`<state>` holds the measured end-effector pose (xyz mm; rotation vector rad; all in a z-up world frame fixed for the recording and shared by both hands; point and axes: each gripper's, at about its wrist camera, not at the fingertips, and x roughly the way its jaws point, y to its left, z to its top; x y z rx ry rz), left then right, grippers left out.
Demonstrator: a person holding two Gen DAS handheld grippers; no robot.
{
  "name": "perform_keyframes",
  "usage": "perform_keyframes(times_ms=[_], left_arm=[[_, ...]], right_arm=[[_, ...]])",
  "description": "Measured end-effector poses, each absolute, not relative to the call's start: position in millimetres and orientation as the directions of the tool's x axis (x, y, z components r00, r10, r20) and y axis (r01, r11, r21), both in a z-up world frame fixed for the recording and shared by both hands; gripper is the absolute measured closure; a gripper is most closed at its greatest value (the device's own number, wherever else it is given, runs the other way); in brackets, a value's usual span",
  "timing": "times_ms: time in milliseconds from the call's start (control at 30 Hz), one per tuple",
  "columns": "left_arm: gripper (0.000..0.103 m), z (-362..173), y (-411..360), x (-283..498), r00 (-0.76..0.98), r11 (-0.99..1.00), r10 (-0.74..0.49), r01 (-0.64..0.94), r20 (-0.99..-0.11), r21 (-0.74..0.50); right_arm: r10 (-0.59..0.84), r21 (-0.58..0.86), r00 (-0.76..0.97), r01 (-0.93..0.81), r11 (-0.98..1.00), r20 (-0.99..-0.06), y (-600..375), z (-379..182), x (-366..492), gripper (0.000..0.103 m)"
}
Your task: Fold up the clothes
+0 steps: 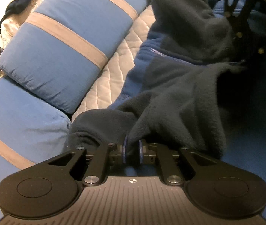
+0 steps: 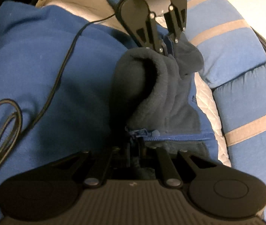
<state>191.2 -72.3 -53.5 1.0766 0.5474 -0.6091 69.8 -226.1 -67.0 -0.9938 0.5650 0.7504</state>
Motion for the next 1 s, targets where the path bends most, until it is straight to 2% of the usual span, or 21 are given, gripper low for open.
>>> perform_keyframes(times_ms=[67, 167, 267, 367, 433, 567, 667, 733, 833, 900, 967, 1000], left_arm=[[0.065, -40.9, -63.5, 179.5, 0.695, 0.36, -0.23, 0.711, -0.682, 0.604], [0.062, -21.7, -45.2, 179.2, 0.631, 0.481, -0.318, 0.751, -0.708, 0.453], [0.058, -3.5, -21.9, 191.4, 0.561, 0.636, -0.44, 0.746, -0.702, 0.197], [0.058, -0.5, -14.3, 206.6, 0.514, 0.734, -0.51, 0.678, -0.689, -0.038], [0.058, -5.0, -19.9, 212.4, 0.506, 0.761, -0.515, 0.642, -0.691, -0.097], [0.059, -25.2, -48.6, 209.2, 0.522, 0.736, -0.432, 0.676, -0.735, 0.047], [0.059, -49.5, -72.5, 185.7, 0.577, 0.605, -0.301, 0.731, -0.759, 0.316], [0.058, -70.4, -81.6, 162.7, 0.638, 0.461, -0.239, 0.738, -0.732, 0.493], [0.058, -86.0, -86.5, 137.6, 0.716, 0.321, -0.21, 0.693, -0.665, 0.645], [0.058, -88.7, -87.4, 127.9, 0.748, 0.255, -0.19, 0.663, -0.636, 0.703], [0.058, -89.7, -86.8, 120.3, 0.773, 0.2, -0.173, 0.635, -0.611, 0.747], [0.058, -88.8, -85.2, 118.4, 0.781, 0.185, -0.163, 0.624, -0.602, 0.759]], right_arm=[[0.296, -0.544, 0.635, -0.769, 0.337, -0.714, -226.5, -69.6, 68.4, 0.093], [0.291, -0.571, 0.655, -0.753, 0.327, -0.698, -226.4, -72.9, 59.6, 0.091], [0.283, -0.6, 0.672, -0.739, 0.305, -0.684, -223.2, -78.9, 64.2, 0.091], [0.275, -0.636, 0.693, -0.721, 0.276, -0.666, -220.9, -83.5, 60.9, 0.091], [0.269, -0.657, 0.706, -0.708, 0.26, -0.655, -219.8, -85.6, 58.6, 0.091], [0.255, -0.679, 0.722, -0.692, 0.245, -0.644, -217.4, -88.1, 55.1, 0.091], [0.249, -0.683, 0.726, -0.687, 0.248, -0.641, -217.1, -88.3, 54.7, 0.09], [0.245, -0.683, 0.728, -0.685, 0.252, -0.64, -217.2, -88.0, 54.7, 0.09], [0.234, -0.691, 0.735, -0.678, 0.25, -0.637, -216.9, -86.7, 53.4, 0.088], [0.219, -0.699, 0.743, -0.669, 0.253, -0.632, -217.4, -83.9, 52.1, 0.065], [0.205, -0.704, 0.751, -0.66, 0.261, -0.628, -220.2, -79.1, 49.4, 0.055], [0.199, -0.705, 0.755, -0.656, 0.271, -0.625, -223.5, -75.2, 46.9, 0.043]])
